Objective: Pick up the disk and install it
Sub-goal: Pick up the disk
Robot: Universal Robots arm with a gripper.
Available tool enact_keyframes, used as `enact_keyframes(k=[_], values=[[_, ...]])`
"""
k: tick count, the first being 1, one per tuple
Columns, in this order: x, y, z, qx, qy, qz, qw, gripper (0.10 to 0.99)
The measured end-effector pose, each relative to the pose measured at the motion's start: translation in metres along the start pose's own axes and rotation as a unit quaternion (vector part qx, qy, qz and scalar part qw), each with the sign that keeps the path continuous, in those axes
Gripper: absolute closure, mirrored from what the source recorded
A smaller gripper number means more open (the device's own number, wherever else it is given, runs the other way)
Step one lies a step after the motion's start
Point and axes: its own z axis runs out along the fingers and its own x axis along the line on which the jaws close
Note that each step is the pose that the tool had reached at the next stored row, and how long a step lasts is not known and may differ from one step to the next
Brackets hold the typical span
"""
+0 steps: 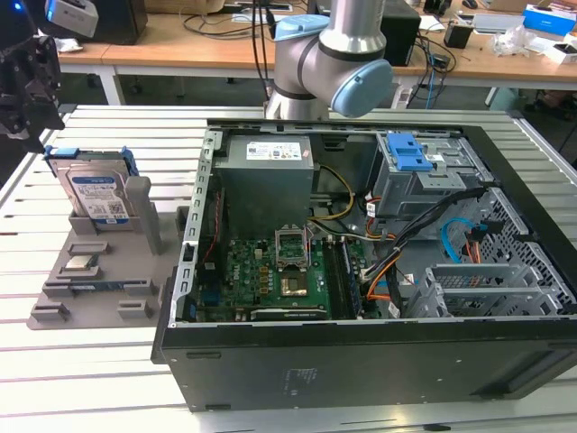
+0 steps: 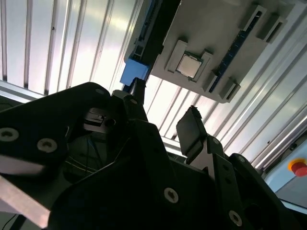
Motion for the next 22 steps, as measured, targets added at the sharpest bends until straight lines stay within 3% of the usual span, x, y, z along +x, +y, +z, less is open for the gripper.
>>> enact_keyframes(k=[16, 22], values=[[-0.0007, -0.0029, 0.017, 0.0, 0.0, 0.0, 1.0, 0.545], [-0.0009, -0.0044, 0.0303, 0.0, 0.0004, 0.0, 1.0, 0.545]])
